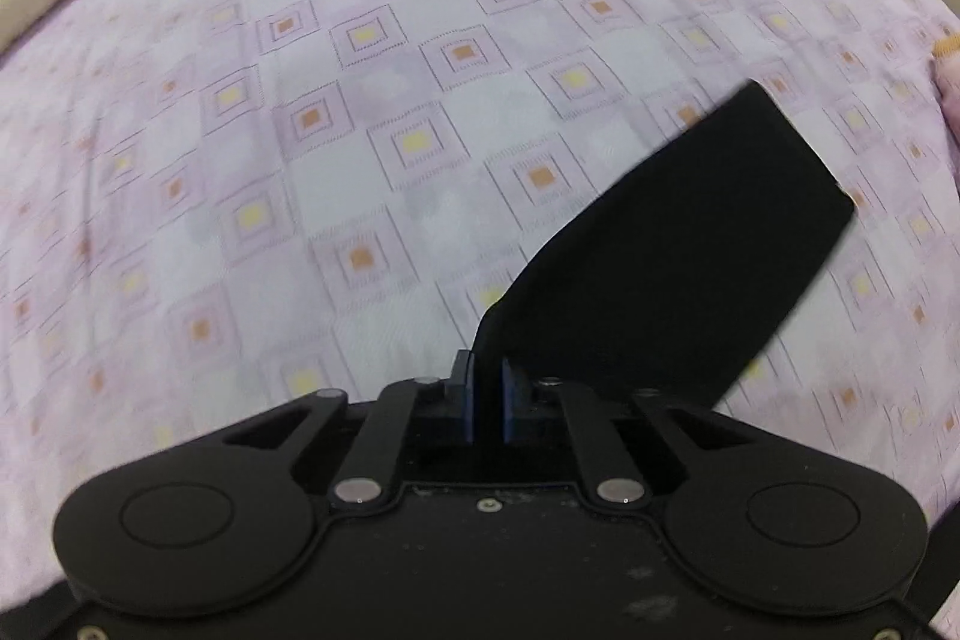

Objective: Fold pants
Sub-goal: 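Close the right gripper on one leg hem while the left gripper closes on the other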

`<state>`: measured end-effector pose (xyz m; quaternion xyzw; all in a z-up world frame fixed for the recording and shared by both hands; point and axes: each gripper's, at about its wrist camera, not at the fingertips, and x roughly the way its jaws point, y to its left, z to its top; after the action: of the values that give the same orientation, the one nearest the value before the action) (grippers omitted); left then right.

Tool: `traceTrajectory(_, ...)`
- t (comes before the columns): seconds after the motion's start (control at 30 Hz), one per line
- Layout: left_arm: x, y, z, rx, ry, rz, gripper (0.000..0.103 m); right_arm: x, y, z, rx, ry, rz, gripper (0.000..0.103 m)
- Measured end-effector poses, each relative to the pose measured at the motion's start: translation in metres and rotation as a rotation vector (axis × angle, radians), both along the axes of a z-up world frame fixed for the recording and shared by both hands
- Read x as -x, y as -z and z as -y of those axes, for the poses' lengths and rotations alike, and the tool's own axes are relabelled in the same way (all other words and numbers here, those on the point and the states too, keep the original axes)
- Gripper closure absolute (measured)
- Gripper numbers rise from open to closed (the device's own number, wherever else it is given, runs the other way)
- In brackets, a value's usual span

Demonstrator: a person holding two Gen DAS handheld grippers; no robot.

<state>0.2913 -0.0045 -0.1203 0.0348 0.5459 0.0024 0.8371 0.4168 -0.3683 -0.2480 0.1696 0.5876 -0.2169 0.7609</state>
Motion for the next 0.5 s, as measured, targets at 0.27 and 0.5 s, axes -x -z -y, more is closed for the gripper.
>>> traceTrajectory(0.27, -0.037, 0.008, -0.007, 0.155, -0.079, -0.072, 0.055, 0.095, -0.02, 0.026, -0.075, 0.026, 0.048, 0.098)
traceTrajectory(0.5, -0.065, 0.042, -0.002, 0.226, -0.128, -0.209, 0.055, 0.125, -0.009, 0.018, -0.072, 0.008, 0.047, 0.098)
